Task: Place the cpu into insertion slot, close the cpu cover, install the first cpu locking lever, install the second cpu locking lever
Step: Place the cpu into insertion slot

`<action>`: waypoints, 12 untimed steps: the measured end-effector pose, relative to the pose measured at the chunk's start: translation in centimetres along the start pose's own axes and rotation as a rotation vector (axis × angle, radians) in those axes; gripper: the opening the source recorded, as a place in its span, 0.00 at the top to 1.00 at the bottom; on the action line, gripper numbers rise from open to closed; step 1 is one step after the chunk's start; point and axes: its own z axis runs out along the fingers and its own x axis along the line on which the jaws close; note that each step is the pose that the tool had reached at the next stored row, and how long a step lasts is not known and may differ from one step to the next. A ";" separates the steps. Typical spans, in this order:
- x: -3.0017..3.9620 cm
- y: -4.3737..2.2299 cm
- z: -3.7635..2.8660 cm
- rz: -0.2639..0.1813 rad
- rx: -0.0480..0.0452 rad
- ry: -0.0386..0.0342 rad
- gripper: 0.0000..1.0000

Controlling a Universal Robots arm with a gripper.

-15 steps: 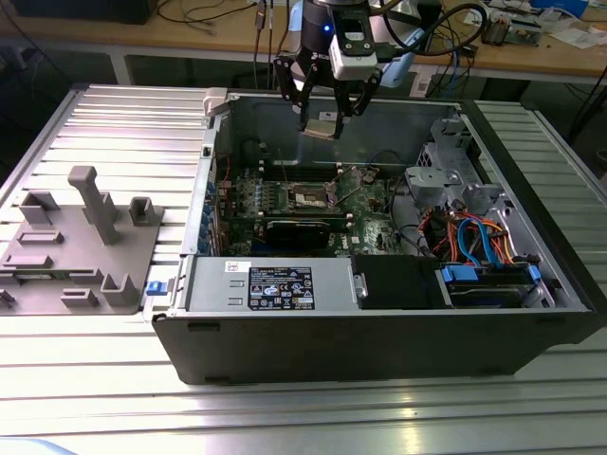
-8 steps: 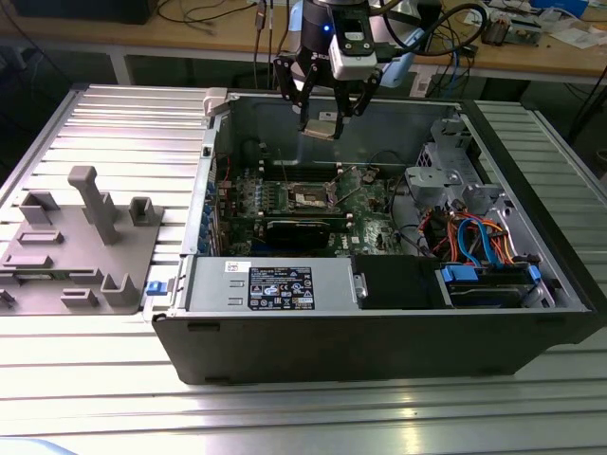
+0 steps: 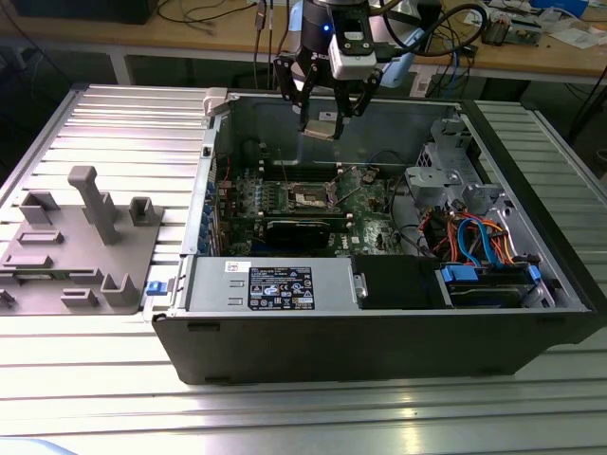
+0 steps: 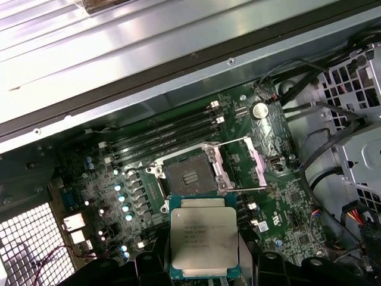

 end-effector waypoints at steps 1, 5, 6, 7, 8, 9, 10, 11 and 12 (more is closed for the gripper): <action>0.00 0.00 0.00 0.001 0.0005 -0.0002 0.46; 0.00 0.00 0.01 0.004 0.0031 -0.0010 0.46; 0.00 0.00 0.01 0.004 0.0035 -0.0011 0.46; 0.00 0.00 0.01 0.005 0.0038 -0.0012 0.46; 0.00 0.00 0.01 0.006 0.0042 -0.0013 0.46; 0.00 0.00 0.01 0.006 0.0044 -0.0014 0.46; 0.00 0.00 0.01 0.007 0.0049 -0.0015 0.46; 0.00 0.00 0.01 0.007 0.0051 -0.0016 0.46; 0.00 0.00 0.01 0.008 0.0055 -0.0017 0.46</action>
